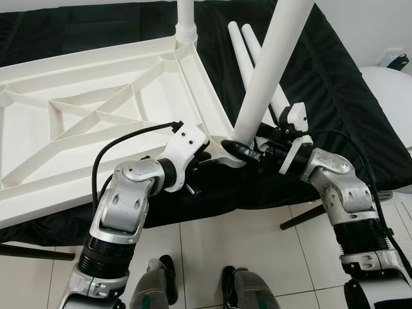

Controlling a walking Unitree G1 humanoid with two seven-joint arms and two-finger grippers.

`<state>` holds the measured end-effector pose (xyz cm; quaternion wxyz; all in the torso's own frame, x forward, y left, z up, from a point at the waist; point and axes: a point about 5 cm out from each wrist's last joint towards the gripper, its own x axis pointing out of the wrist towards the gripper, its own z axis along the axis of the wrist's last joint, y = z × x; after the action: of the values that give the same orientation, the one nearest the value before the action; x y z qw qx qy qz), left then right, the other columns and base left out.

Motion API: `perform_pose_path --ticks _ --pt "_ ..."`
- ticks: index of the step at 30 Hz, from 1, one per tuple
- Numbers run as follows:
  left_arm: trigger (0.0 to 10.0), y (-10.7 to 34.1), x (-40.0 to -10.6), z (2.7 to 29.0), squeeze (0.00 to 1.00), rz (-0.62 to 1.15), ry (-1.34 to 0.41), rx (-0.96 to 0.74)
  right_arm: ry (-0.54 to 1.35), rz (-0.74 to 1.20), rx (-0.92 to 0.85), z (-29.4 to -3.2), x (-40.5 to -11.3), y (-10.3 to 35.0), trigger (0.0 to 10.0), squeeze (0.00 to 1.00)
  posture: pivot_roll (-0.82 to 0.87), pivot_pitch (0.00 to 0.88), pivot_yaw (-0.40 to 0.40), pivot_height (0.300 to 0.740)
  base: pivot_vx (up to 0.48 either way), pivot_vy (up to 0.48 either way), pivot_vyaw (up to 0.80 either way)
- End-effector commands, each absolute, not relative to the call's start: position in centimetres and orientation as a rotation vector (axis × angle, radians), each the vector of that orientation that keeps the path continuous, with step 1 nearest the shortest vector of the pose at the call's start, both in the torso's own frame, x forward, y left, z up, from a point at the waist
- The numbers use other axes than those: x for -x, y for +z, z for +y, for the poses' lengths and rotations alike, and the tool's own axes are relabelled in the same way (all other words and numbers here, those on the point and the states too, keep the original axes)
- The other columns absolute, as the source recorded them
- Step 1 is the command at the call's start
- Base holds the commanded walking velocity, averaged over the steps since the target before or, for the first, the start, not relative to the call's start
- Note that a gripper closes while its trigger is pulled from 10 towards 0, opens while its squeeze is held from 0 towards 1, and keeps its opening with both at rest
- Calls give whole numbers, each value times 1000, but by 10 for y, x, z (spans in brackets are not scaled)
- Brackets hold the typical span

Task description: Building children table

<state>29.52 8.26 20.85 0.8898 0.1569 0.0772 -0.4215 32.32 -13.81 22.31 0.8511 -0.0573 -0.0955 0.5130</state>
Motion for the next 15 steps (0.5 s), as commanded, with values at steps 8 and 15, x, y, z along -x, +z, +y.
perform_pose_path --ticks 8,15 --pt "10000 209 -299 91 0 141 -733 -310 1167 -185 89 -134 -320 219 0 0 -13 220 -38 740 0 0 0" --pt "10000 208 -299 90 0 141 -735 -307 1171 -196 80 -133 -317 218 0 0 -18 218 -45 740 0 0 0"
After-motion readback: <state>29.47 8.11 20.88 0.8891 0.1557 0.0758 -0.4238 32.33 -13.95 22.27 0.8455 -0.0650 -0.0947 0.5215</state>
